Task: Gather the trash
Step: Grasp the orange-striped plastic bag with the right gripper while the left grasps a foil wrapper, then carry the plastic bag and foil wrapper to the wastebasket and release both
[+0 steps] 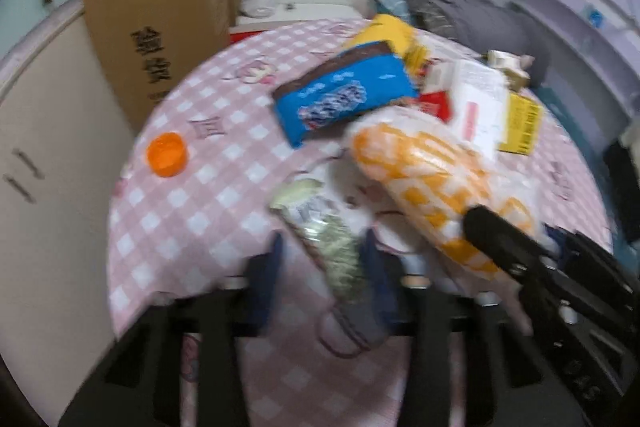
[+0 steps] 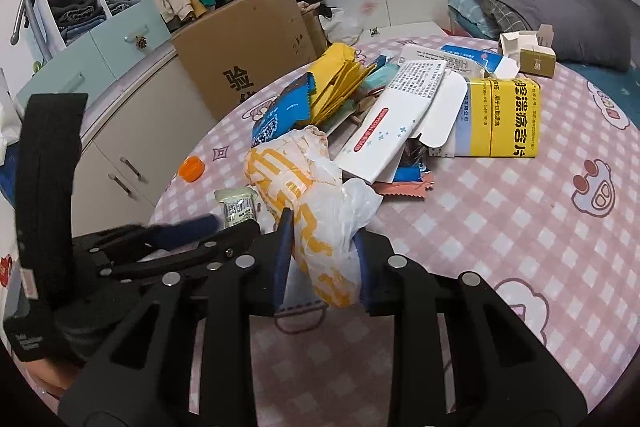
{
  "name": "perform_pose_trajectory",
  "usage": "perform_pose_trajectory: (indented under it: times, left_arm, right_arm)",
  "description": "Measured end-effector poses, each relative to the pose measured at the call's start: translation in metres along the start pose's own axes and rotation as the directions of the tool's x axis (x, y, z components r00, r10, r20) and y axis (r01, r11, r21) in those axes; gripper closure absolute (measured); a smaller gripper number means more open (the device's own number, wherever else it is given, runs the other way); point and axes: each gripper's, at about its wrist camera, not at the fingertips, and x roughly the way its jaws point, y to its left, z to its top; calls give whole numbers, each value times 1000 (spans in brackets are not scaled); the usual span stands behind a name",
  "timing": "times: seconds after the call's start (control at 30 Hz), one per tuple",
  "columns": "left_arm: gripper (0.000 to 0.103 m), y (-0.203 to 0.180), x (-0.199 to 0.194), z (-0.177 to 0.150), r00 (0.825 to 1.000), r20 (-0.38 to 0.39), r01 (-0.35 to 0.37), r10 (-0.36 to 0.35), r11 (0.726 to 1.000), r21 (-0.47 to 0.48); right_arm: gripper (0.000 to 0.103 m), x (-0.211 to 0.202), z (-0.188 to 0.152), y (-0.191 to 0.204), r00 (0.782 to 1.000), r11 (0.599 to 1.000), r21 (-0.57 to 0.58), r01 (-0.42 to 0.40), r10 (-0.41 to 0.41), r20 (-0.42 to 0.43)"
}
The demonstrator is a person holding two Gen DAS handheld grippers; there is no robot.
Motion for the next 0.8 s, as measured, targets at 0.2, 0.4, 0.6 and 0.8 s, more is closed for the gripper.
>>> perform_pose_trajectory:
  times: [0.2, 0.4, 0.6, 0.8]
  left_arm:
    - [97, 24, -13, -9, 997, 16, 81, -80, 995, -59]
    - [98, 60, -44, -24, 988, 85, 136, -125, 982, -129]
    - [98, 107, -81, -34, 984, 157, 116, -86, 974, -197]
    - [98, 180, -111, -54, 982, 190, 46, 16, 947, -317]
  right_arm:
    - [76, -5, 1, 19, 1000, 999, -31, -10, 10, 11]
    - [76, -9, 3, 45, 999, 997, -62, -38, 39, 21]
    - [76, -1, 3, 94, 995, 987, -122, -104, 105, 1]
    - [76, 23, 0, 166, 979, 957, -209, -200, 191, -65]
